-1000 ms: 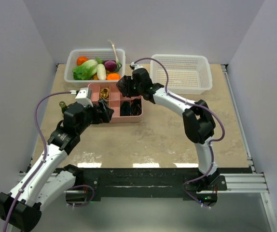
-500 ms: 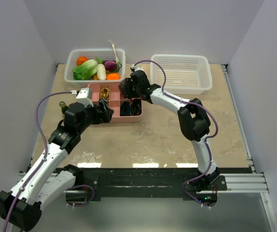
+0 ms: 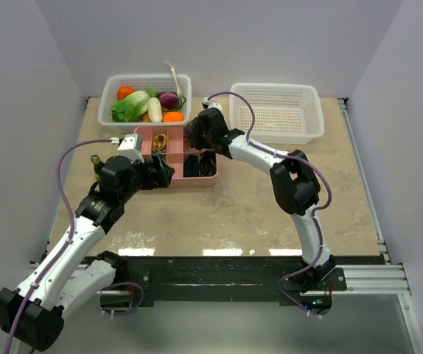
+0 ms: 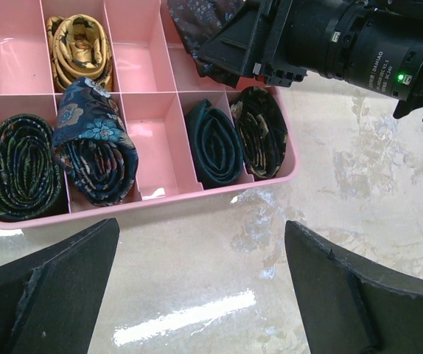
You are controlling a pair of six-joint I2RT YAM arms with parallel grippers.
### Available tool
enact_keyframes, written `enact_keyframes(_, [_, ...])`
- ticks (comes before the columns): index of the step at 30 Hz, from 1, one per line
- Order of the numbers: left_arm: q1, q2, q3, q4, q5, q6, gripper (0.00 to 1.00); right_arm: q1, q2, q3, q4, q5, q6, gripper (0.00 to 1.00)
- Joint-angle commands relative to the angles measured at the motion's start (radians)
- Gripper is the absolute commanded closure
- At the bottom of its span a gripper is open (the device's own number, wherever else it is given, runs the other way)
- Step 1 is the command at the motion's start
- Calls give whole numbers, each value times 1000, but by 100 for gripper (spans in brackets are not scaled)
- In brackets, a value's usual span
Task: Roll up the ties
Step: Place the tie in the storage box.
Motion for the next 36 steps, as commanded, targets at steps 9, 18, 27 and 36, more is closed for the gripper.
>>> enact_keyframes(9, [-4, 10, -4, 27, 22, -6, 0, -1, 78, 115, -44, 106, 9, 100])
enact_keyframes(18, [-5, 13, -4, 30, 24, -6, 0, 22, 154, 230, -189, 229, -7, 100])
enact_keyframes(27, [-5, 21, -4, 35, 24, -6, 0, 41, 201, 339, -358, 339, -47, 100])
enact_keyframes(36, [-5, 30, -4, 39, 45, -5, 0, 58, 249, 368, -455, 333, -83, 100])
